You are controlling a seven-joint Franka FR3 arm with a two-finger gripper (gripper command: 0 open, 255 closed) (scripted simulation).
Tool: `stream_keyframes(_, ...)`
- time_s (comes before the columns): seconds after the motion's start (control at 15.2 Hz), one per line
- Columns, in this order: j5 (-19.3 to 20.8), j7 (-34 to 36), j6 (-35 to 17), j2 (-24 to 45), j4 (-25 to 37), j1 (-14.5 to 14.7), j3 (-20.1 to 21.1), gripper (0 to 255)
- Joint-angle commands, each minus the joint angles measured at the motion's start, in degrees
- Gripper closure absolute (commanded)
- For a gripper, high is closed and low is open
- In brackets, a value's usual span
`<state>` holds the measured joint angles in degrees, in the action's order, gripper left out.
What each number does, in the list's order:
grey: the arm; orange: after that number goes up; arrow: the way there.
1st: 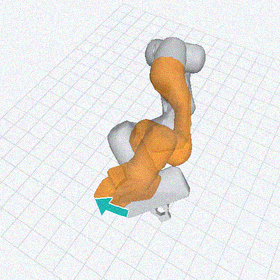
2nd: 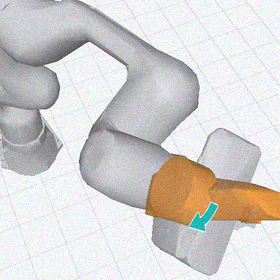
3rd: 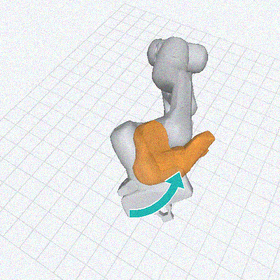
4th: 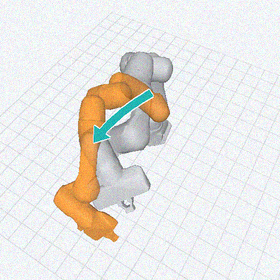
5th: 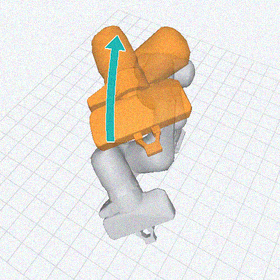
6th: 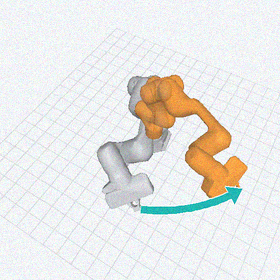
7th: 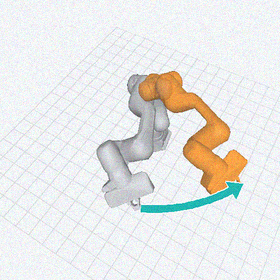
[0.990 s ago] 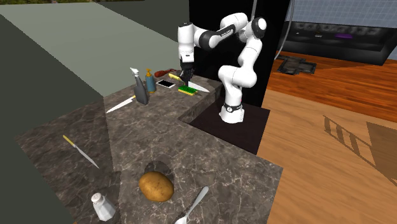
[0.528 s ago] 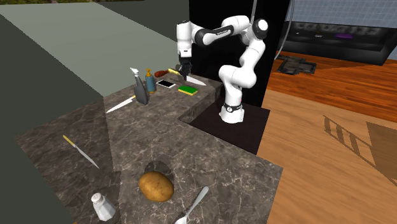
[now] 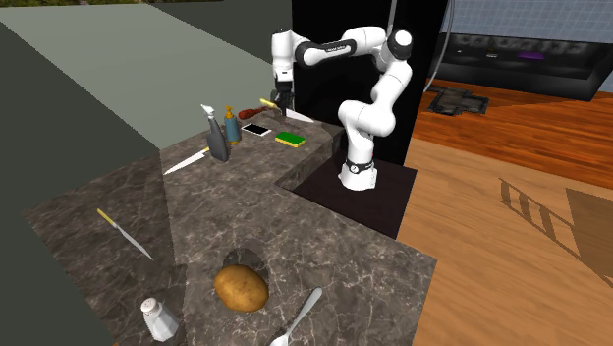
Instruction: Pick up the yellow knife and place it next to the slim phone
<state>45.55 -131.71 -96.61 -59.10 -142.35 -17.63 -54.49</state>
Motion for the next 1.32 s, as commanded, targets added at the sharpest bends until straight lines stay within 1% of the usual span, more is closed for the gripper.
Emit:
stream_keyframes(0.0, 1.25, -3.04, 0.46, 0.54, 2.80, 0.09, -2.36, 255)
stream_keyframes(0.26, 3.64, -8.90, 0.72, 1.92, 9.00, 1.44, -7.81, 255)
stream_keyframes(0.79, 7.26, -7.80, -3.99, 1.63, 5.18, 1.60, -12.44, 255)
stream_keyframes(1.25, 10.76, -6.72, -8.19, 1.79, 2.50, 2.30, -17.13, 255)
